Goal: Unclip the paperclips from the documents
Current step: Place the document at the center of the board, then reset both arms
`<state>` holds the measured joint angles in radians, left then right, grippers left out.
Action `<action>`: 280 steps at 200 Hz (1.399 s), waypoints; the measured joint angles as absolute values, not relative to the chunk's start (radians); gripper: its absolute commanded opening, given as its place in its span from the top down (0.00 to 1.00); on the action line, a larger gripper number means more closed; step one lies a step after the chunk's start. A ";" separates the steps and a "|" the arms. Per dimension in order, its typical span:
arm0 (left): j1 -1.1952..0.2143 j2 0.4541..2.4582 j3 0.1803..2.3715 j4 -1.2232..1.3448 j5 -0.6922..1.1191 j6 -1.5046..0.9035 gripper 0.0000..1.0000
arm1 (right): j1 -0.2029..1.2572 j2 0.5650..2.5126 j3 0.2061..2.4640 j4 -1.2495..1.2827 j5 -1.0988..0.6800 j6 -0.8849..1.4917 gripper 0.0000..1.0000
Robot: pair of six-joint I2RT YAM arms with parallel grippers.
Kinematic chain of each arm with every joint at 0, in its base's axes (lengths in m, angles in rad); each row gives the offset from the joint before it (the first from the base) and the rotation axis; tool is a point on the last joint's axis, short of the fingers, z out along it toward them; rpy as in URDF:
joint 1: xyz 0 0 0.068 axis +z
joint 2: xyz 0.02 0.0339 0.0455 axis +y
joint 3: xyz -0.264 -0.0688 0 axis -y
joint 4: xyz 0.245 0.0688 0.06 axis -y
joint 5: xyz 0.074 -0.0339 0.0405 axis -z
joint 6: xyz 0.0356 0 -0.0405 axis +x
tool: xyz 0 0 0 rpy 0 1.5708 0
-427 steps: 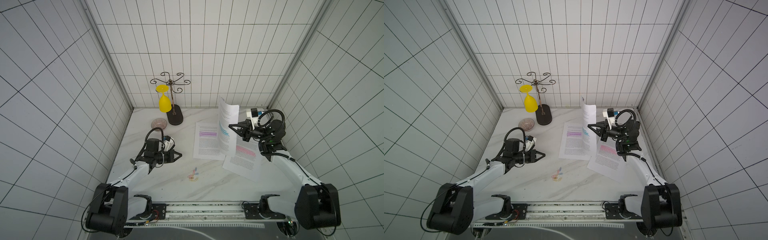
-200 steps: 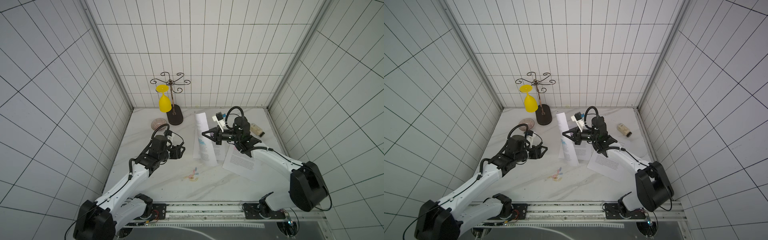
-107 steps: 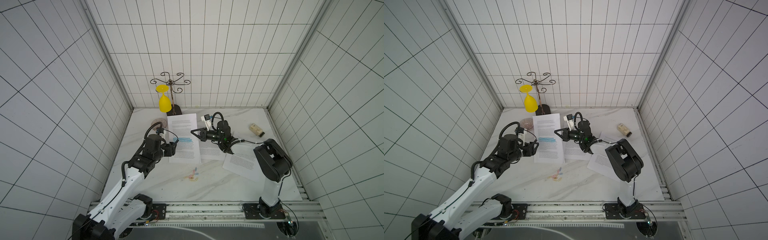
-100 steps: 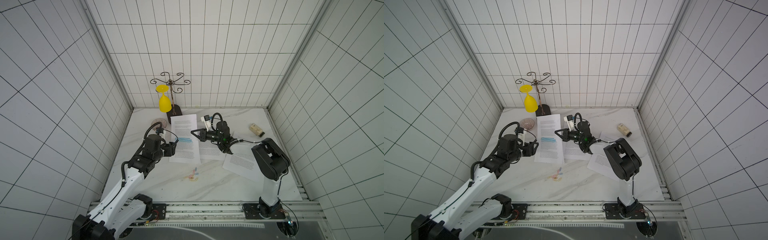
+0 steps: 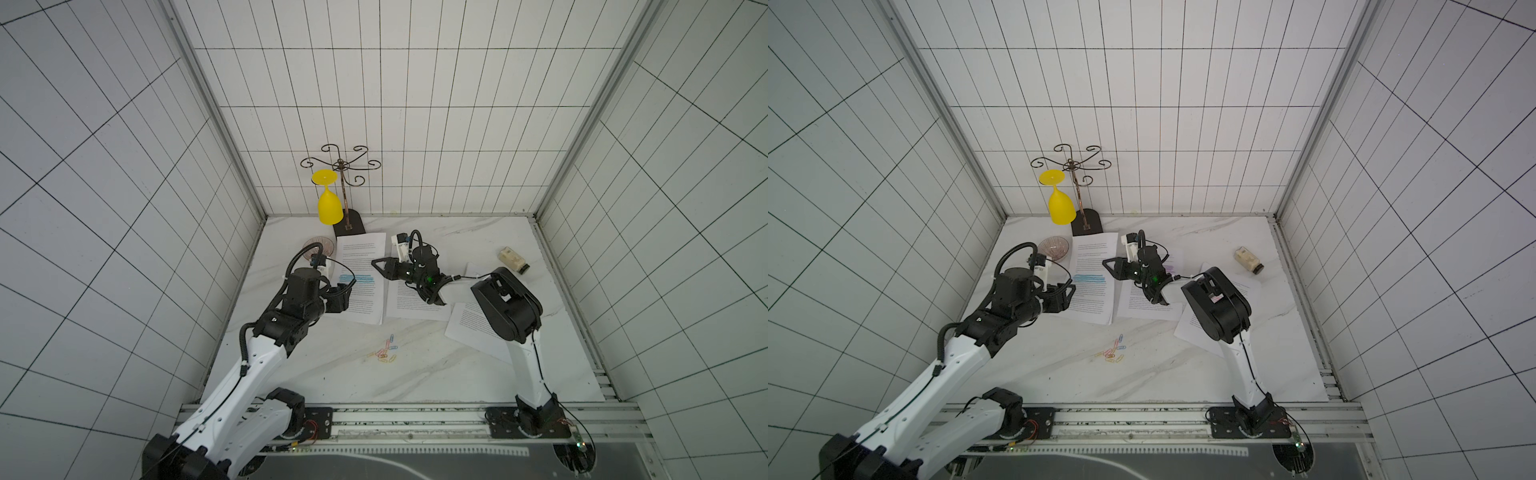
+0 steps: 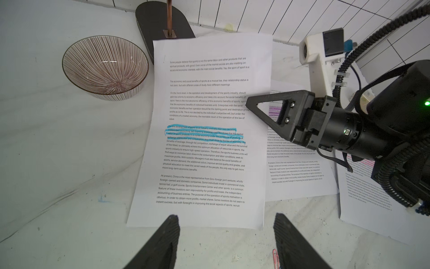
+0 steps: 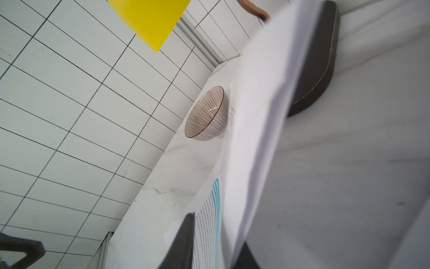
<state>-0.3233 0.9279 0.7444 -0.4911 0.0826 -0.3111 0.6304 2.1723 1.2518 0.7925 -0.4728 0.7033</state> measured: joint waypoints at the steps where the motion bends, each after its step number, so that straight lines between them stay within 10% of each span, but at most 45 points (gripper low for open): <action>1: -0.323 0.928 0.744 -0.491 0.082 -0.311 0.33 | 0.630 2.172 1.253 0.788 -0.472 0.700 0.15; 9: -0.323 0.928 0.744 -0.491 0.078 -0.308 0.33 | 0.630 2.172 1.272 0.738 -0.463 0.677 0.02; 12: -0.323 0.928 0.744 -0.491 0.075 -0.307 0.11 | 0.630 2.172 1.279 0.718 -0.459 0.670 0.02; 17: -0.323 0.928 0.744 -0.491 0.070 -0.299 0.03 | 0.630 2.172 1.293 0.682 -0.451 0.651 0.02; 116: -0.272 0.957 0.680 -0.252 -0.387 -0.256 0.03 | 0.427 1.805 1.478 -0.095 -0.207 0.237 0.02; 191: -0.072 1.340 0.470 0.294 -0.068 -0.093 0.02 | 0.151 1.205 0.627 0.326 -0.097 0.042 0.02; 280: -0.102 1.568 0.356 0.884 -0.137 -0.007 0.03 | -0.006 1.395 0.375 0.787 -0.101 0.009 0.03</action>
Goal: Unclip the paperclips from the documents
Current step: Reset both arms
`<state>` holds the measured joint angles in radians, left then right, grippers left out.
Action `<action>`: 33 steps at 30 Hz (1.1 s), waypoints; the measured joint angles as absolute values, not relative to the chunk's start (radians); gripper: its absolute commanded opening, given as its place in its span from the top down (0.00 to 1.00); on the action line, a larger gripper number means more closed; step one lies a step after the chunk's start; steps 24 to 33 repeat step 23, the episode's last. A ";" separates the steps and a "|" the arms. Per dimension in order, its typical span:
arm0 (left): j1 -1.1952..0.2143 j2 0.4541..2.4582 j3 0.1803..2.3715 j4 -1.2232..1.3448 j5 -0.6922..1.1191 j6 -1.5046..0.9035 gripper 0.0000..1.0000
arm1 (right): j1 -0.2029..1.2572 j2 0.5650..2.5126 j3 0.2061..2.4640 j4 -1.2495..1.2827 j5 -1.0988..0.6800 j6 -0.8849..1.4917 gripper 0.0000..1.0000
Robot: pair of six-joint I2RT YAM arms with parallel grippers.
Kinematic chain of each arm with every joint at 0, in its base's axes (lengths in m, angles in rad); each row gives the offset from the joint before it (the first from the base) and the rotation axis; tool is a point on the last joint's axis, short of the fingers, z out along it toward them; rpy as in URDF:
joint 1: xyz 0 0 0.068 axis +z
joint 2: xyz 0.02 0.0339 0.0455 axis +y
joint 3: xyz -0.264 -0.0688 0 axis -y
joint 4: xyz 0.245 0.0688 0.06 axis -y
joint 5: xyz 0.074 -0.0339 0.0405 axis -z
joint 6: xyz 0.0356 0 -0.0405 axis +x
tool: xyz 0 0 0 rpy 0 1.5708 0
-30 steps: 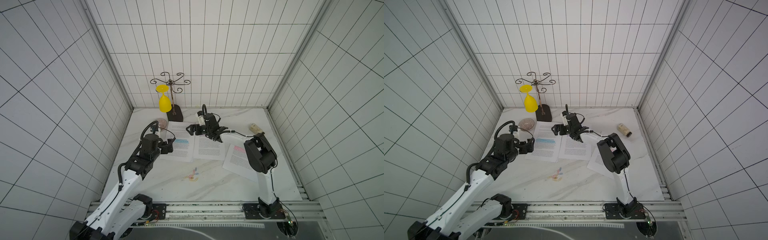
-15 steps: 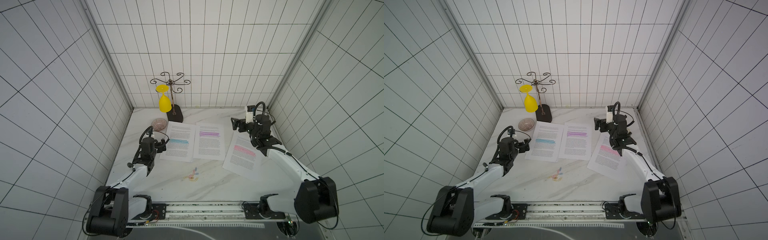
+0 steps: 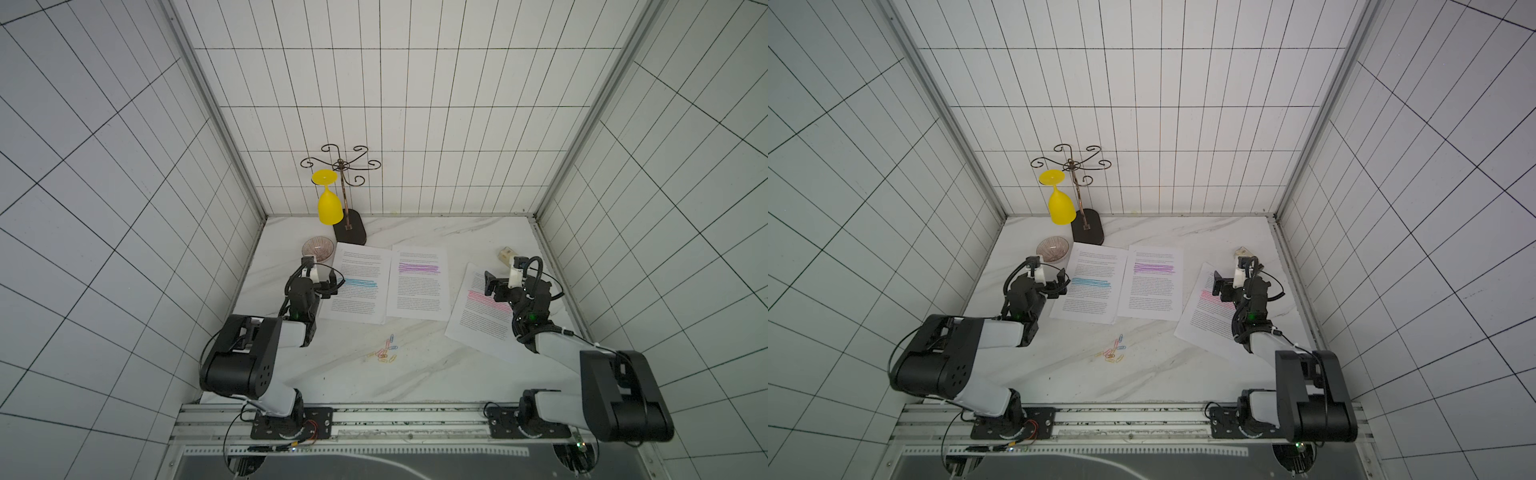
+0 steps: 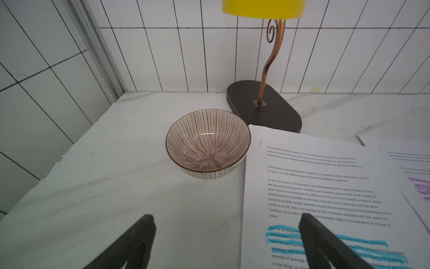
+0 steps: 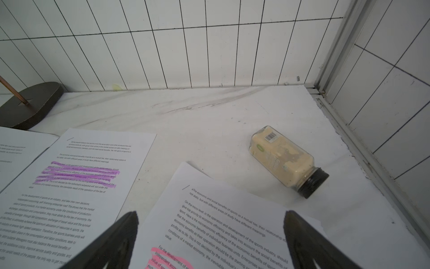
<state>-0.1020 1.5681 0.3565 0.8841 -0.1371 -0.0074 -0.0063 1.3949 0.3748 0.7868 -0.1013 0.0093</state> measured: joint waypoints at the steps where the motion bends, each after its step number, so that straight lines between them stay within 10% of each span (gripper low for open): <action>1: -0.102 1.568 0.351 0.868 -0.150 -0.005 0.02 | -0.010 1.437 0.375 0.798 -0.105 -0.007 0.01; 9: -0.103 1.577 0.350 0.972 -0.184 0.020 0.03 | -0.105 1.529 0.230 1.197 -0.175 -0.012 0.02; 33: -0.103 1.573 0.382 0.920 -0.187 0.019 0.02 | -0.104 1.548 0.226 1.245 -0.251 -0.035 0.02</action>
